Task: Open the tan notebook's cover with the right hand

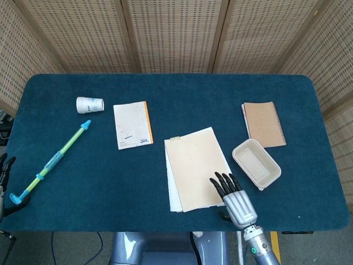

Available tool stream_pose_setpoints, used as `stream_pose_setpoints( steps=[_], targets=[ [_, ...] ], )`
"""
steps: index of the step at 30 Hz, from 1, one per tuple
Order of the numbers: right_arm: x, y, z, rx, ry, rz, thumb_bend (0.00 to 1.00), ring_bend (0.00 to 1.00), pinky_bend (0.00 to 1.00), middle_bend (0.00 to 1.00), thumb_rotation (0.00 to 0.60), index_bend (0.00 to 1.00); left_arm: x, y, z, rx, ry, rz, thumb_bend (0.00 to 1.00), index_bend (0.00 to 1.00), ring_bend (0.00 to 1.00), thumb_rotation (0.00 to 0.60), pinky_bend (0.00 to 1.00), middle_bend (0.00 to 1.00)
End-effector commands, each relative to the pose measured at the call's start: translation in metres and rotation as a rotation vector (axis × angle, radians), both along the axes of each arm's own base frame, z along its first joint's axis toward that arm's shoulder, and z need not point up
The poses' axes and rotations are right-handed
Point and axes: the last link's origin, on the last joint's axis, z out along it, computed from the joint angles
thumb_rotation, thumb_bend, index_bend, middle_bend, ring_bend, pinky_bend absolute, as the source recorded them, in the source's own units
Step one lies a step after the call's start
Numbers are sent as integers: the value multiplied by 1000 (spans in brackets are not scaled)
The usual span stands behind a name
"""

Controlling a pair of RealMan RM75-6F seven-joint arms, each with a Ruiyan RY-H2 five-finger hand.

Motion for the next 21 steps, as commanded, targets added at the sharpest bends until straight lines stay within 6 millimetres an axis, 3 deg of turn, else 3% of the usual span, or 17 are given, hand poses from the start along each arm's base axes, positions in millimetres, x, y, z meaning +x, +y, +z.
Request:
stream_pose_setpoints(
  steps=[1,21],
  targets=[
    [-1,-2,-6,6,-2,-2,378,0,0,0,600,97,0,0,0,1,0,-1,95,0,0,600,52,0],
    [-26,-12,-25,38,10,-67,393,0,0,0,600,101,0,1,-4,-3,10,2,96,0,0,600,52,0]
  ],
)
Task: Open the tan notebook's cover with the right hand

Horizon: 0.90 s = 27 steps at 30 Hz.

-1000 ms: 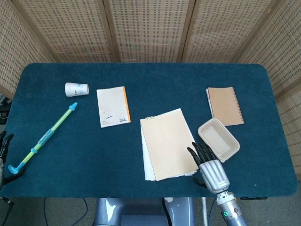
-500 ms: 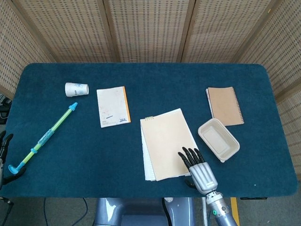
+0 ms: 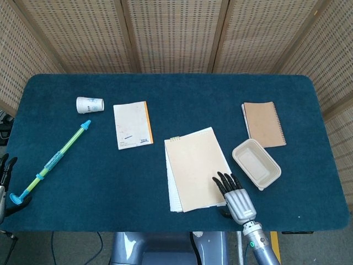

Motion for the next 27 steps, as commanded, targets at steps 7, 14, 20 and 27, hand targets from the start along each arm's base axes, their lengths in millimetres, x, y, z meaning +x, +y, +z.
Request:
stream_pose_setpoints(
  steps=[7,14,20,27],
  targets=[
    [-5,-3,-9,16,9,-16,393,0,0,0,600,102,0,0,0,-1,1,1,96,0,0,600,52,0],
    [-7,-9,-12,15,13,-26,394,0,0,0,600,103,0,0,-1,-2,4,0,96,0,0,600,52,0],
    [-9,-10,-15,22,17,-36,394,0,0,0,600,103,-1,1,-1,-1,4,2,96,0,0,600,52,0],
    [-11,-12,-18,23,23,-40,399,0,0,0,600,104,0,1,-1,1,1,-1,96,0,0,600,52,0]
  ],
)
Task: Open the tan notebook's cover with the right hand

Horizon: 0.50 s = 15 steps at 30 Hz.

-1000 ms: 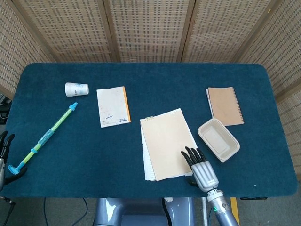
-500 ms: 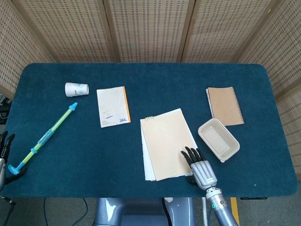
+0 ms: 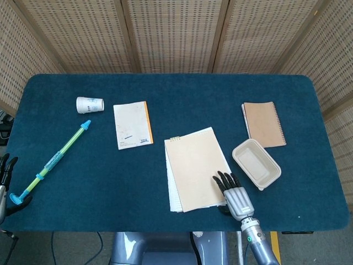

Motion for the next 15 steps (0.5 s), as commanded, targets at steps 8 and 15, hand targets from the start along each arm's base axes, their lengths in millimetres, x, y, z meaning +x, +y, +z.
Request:
stream_pose_setpoints(
  steps=[8,15],
  targets=[
    [-1,-3,-2,-7,-3,-1,472,0,0,0,600,127,0,0,-1,-2,0,0,96,0,0,600,52,0],
    [1,-6,-3,-13,-18,4,552,0,7,0,600,143,0,0,-1,-1,-2,0,98,0,0,600,52,0]
  ],
)
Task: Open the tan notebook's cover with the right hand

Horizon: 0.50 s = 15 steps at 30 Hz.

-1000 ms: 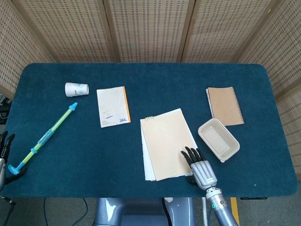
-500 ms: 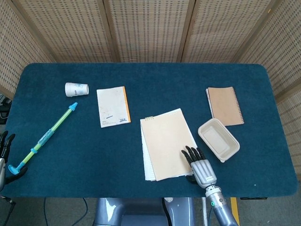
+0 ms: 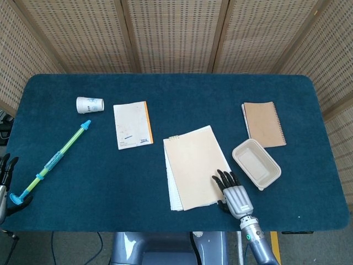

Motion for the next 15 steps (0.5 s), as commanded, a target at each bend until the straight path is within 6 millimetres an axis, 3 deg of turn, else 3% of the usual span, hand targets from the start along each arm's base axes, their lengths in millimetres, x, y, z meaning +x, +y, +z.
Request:
stream_pose_setpoints(
  steps=[1,15],
  targets=[
    [0,-1,-1,0,-4,0,554,0,7,0,600,144,0,0,0,0,-1,1,97,0,0,600,52,0],
    [-4,-4,-3,16,37,-11,545,0,7,0,600,143,0,0,1,-4,-5,0,98,0,0,600,52,0]
  ],
)
